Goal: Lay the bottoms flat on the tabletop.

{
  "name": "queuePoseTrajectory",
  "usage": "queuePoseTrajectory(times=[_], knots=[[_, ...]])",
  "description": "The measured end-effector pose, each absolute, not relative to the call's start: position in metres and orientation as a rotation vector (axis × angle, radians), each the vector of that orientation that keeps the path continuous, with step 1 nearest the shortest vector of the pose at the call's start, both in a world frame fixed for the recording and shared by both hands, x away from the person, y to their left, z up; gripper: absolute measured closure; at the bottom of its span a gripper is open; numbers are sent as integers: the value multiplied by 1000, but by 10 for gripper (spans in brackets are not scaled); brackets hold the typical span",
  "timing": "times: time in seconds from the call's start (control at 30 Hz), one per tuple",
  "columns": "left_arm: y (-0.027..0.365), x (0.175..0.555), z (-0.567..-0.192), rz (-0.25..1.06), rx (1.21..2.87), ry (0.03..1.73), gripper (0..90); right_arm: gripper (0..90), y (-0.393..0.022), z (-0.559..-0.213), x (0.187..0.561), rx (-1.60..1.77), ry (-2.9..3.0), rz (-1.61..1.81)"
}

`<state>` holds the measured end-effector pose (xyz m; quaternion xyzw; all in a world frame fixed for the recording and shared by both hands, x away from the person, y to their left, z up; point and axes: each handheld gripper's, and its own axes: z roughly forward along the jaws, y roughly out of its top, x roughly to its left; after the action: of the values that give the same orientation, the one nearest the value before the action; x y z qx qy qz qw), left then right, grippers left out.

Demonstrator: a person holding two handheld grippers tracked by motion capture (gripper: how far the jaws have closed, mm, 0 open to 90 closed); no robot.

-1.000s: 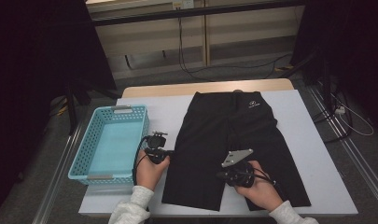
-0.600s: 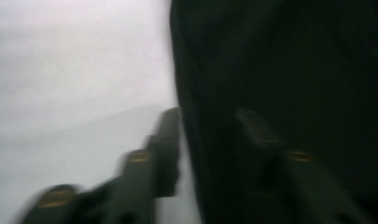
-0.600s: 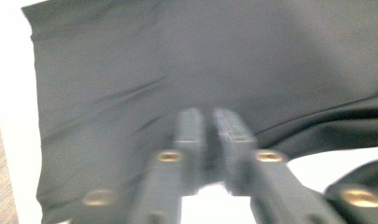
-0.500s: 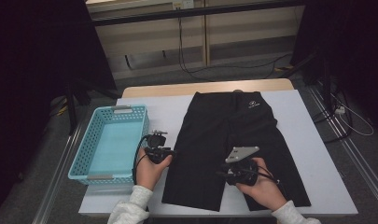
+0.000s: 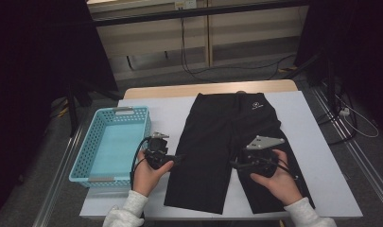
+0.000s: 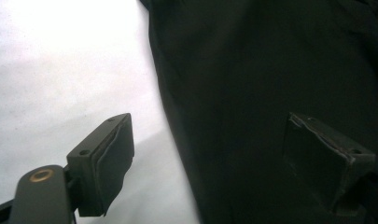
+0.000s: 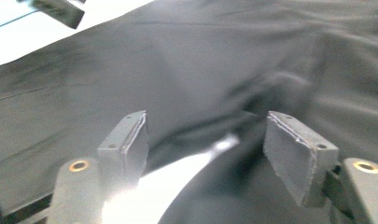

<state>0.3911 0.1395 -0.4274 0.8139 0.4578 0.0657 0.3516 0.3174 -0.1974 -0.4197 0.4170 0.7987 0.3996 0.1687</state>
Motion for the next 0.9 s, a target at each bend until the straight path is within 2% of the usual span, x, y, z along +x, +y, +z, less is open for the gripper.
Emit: queuePoseTrajectory(times=[0.07, 0.33, 0.47, 0.8, 0.9], knots=[[140, 391, -428, 170, 2108, 1186, 155, 315, -219, -422, 316, 1257, 2218, 1100], [133, 392, -431, 158, 2130, 1162, 150, 377, -260, -427, 309, 1329, 2145, 974], [132, 394, -432, 175, 2142, 1157, 142, 433, -294, -436, 305, 1453, 2068, 896], [130, 396, -430, 197, 2148, 1149, 142, 501, -325, -447, 303, 1580, 1981, 750], [129, 395, -431, 203, 2157, 1142, 142, 609, -330, -449, 302, 1625, 1983, 778]])
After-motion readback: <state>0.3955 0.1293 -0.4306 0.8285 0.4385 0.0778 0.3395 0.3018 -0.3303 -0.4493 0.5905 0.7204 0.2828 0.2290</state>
